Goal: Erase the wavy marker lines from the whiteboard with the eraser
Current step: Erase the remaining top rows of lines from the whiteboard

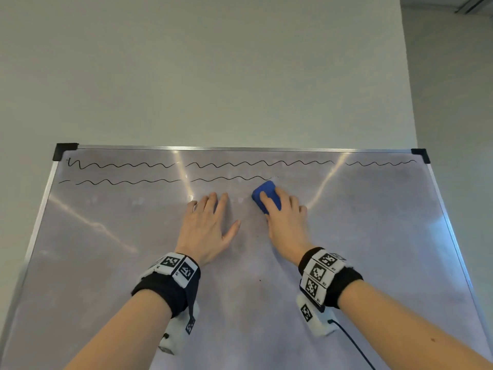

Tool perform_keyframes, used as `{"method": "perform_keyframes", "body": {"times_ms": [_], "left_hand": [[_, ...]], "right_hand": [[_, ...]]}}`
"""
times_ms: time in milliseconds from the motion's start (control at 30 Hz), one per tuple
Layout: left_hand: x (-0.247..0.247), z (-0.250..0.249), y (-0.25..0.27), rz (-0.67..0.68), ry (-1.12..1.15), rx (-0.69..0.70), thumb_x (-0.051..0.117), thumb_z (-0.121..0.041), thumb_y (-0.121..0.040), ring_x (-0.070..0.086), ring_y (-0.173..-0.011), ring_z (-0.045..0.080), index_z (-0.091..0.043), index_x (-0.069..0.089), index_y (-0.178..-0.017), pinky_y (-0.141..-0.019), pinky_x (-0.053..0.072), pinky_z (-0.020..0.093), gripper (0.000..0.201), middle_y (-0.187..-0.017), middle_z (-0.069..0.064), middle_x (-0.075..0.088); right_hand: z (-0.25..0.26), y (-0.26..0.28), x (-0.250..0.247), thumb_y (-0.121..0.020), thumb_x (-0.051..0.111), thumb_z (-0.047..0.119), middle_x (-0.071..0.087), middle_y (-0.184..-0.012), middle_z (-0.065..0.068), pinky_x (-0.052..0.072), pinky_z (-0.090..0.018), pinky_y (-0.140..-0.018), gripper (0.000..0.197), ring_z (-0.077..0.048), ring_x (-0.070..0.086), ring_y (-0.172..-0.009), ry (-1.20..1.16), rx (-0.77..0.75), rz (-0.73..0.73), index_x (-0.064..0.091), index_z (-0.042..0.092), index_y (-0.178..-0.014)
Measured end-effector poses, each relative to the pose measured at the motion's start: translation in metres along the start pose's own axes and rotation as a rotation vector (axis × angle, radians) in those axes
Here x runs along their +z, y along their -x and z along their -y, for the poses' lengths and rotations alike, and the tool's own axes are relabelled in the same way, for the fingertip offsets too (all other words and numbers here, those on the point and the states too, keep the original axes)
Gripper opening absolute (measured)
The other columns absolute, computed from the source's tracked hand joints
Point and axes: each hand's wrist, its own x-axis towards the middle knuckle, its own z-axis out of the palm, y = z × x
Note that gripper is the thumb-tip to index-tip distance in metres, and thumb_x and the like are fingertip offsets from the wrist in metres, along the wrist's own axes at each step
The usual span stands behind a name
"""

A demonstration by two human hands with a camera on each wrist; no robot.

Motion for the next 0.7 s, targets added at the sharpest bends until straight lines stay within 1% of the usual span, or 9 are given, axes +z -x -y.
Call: {"method": "perform_keyframes", "body": {"times_ms": [33, 100, 200, 267, 333, 433, 533, 600, 700], "left_hand": [[-0.001, 0.0, 0.0, 0.0, -0.001, 0.002, 0.029, -0.058, -0.09, 0.06, -0.104, 0.031, -0.005, 0.052, -0.133, -0.088, 0.044, 0.045, 0.072, -0.119, 0.015, 0.062], [-0.003, -0.001, 0.0, 0.003, 0.005, 0.0, 0.029, -0.058, -0.09, 0.06, -0.102, 0.031, -0.005, 0.051, -0.133, -0.087, 0.043, 0.044, 0.072, -0.116, 0.013, 0.062], [-0.006, -0.002, 0.0, 0.007, 0.011, -0.012, 0.029, -0.058, -0.091, 0.059, -0.102, 0.03, -0.006, 0.05, -0.134, -0.088, 0.043, 0.044, 0.071, -0.116, 0.012, 0.061], [-0.005, -0.003, 0.001, 0.003, 0.004, -0.025, 0.03, -0.058, -0.091, 0.059, -0.105, 0.029, -0.006, 0.051, -0.133, -0.089, 0.043, 0.043, 0.07, -0.118, 0.012, 0.061], [-0.002, -0.004, 0.002, -0.004, -0.003, -0.036, 0.031, -0.058, -0.091, 0.059, -0.106, 0.029, -0.007, 0.052, -0.133, -0.089, 0.043, 0.043, 0.069, -0.12, 0.012, 0.061], [-0.003, -0.007, 0.001, -0.016, 0.007, -0.061, 0.032, -0.056, -0.091, 0.061, -0.106, 0.028, -0.006, 0.054, -0.131, -0.089, 0.044, 0.042, 0.068, -0.12, 0.012, 0.063], [-0.005, -0.007, 0.002, -0.012, 0.012, -0.065, 0.029, -0.056, -0.092, 0.062, -0.108, 0.028, -0.007, 0.054, -0.133, -0.091, 0.042, 0.043, 0.069, -0.121, 0.011, 0.064], [-0.004, -0.003, 0.003, -0.013, 0.004, -0.042, 0.028, -0.057, -0.093, 0.061, -0.11, 0.028, -0.007, 0.053, -0.134, -0.094, 0.037, 0.042, 0.069, -0.123, 0.011, 0.063], [-0.004, -0.005, 0.003, -0.019, 0.0, -0.039, 0.028, -0.056, -0.093, 0.062, -0.107, 0.029, -0.006, 0.054, -0.133, -0.092, 0.029, 0.038, 0.069, -0.121, 0.013, 0.064]], "right_hand": [[-0.002, 0.009, 0.003, -0.06, 0.082, 0.013, 0.054, -0.125, -0.016, 0.045, -0.038, -0.065, 0.072, -0.034, 0.056, -0.09, 0.008, -0.081, -0.003, 0.053, 0.021, -0.125], [-0.021, 0.013, -0.003, -0.067, 0.078, 0.013, 0.053, -0.127, -0.016, 0.044, -0.039, -0.066, 0.066, -0.035, 0.056, -0.093, 0.012, -0.177, 0.007, 0.051, 0.02, -0.127], [-0.052, -0.016, -0.017, -0.087, 0.058, 0.015, 0.038, -0.138, -0.016, 0.039, -0.044, -0.081, 0.055, -0.037, 0.044, -0.11, 0.01, 0.086, 0.016, 0.04, 0.021, -0.139], [-0.051, -0.038, -0.019, -0.091, 0.05, 0.015, 0.03, -0.141, -0.014, 0.035, -0.043, -0.086, 0.054, -0.035, 0.038, -0.115, 0.01, 0.214, 0.006, 0.031, 0.022, -0.142], [-0.022, -0.041, -0.018, -0.089, 0.051, 0.013, 0.03, -0.142, -0.014, 0.035, -0.042, -0.085, 0.057, -0.034, 0.038, -0.113, -0.02, 0.145, 0.013, 0.031, 0.021, -0.142], [0.015, -0.013, -0.004, -0.074, 0.067, 0.009, 0.041, -0.138, -0.017, 0.039, -0.042, -0.075, 0.066, -0.036, 0.048, -0.104, -0.035, -0.086, 0.06, 0.044, 0.019, -0.135], [-0.004, -0.001, 0.001, -0.062, 0.078, 0.011, 0.048, -0.133, -0.015, 0.042, -0.039, -0.069, 0.071, -0.034, 0.053, -0.097, -0.008, -0.188, 0.061, 0.051, 0.021, -0.127], [-0.032, -0.007, -0.007, -0.075, 0.071, 0.012, 0.042, -0.138, -0.015, 0.04, -0.041, -0.075, 0.066, -0.035, 0.049, -0.105, -0.015, -0.08, 0.055, 0.045, 0.021, -0.134], [-0.058, -0.021, -0.017, -0.09, 0.051, 0.014, 0.029, -0.143, -0.014, 0.035, -0.041, -0.083, 0.057, -0.034, 0.039, -0.114, 0.025, 0.203, 0.027, 0.029, 0.022, -0.142]]}}
